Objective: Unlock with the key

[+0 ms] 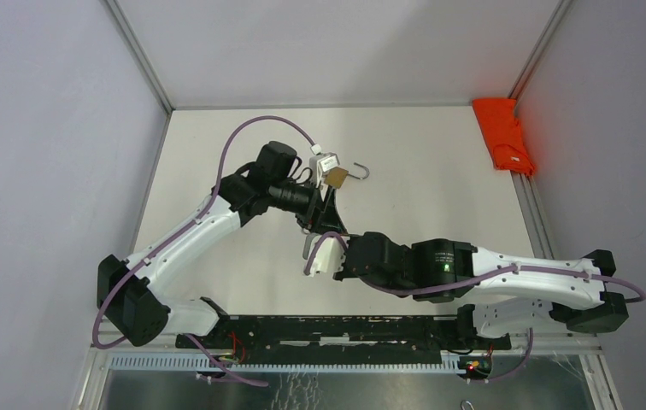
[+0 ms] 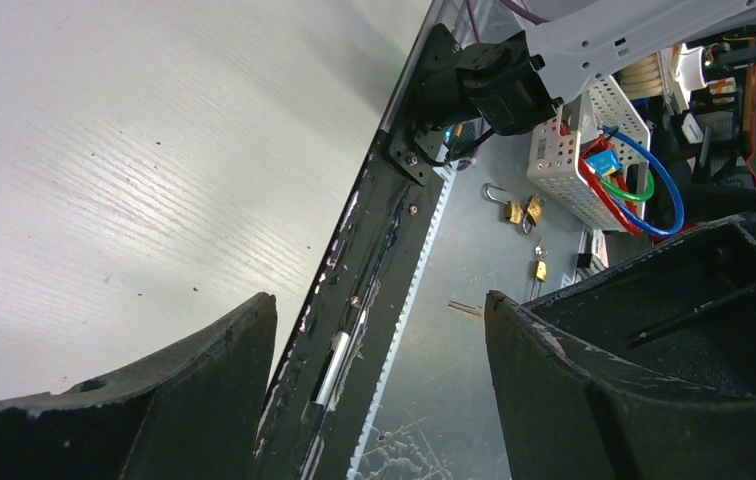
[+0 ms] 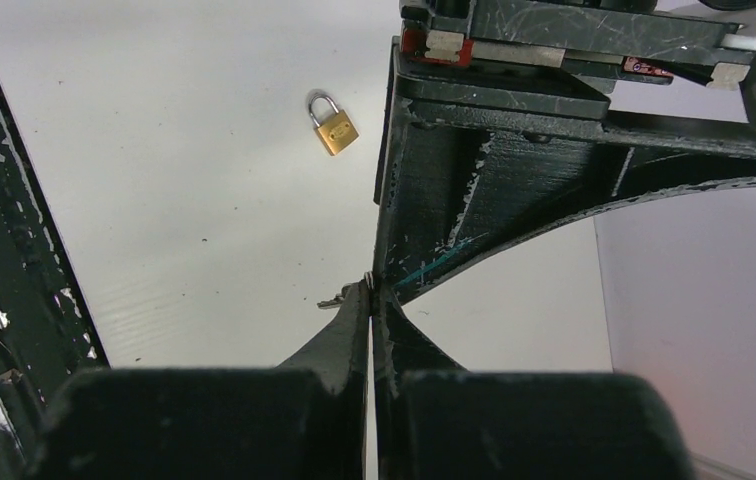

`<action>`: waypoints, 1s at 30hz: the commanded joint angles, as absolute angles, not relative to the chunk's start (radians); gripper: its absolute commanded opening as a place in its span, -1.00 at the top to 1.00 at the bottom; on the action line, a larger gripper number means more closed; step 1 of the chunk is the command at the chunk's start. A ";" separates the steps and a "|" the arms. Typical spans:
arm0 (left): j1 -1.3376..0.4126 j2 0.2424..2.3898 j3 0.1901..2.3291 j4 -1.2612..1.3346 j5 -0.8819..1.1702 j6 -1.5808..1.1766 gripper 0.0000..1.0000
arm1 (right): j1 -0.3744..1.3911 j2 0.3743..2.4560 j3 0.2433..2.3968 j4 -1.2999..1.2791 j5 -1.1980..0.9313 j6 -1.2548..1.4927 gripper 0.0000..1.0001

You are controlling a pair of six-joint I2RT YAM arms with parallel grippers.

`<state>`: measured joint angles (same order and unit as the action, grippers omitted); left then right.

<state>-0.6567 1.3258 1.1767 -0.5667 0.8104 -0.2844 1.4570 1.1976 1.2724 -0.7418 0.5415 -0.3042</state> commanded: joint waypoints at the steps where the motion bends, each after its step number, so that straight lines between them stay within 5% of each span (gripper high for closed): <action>1: -0.657 1.308 1.193 -0.543 0.812 -0.323 -0.59 | 1.462 1.187 1.299 -0.702 0.568 -0.314 1.00; 14: -0.654 1.314 1.153 -0.346 0.799 -0.349 -0.35 | 1.462 1.027 1.312 -0.667 0.491 -0.294 1.00; 20: -0.650 1.226 1.057 -0.063 0.874 -0.365 -0.26 | 1.462 0.888 1.281 -0.610 0.372 -0.279 1.00; 30: -0.676 1.123 1.076 0.187 1.195 -0.310 -0.41 | 1.462 0.821 1.210 -0.499 0.197 -0.317 1.00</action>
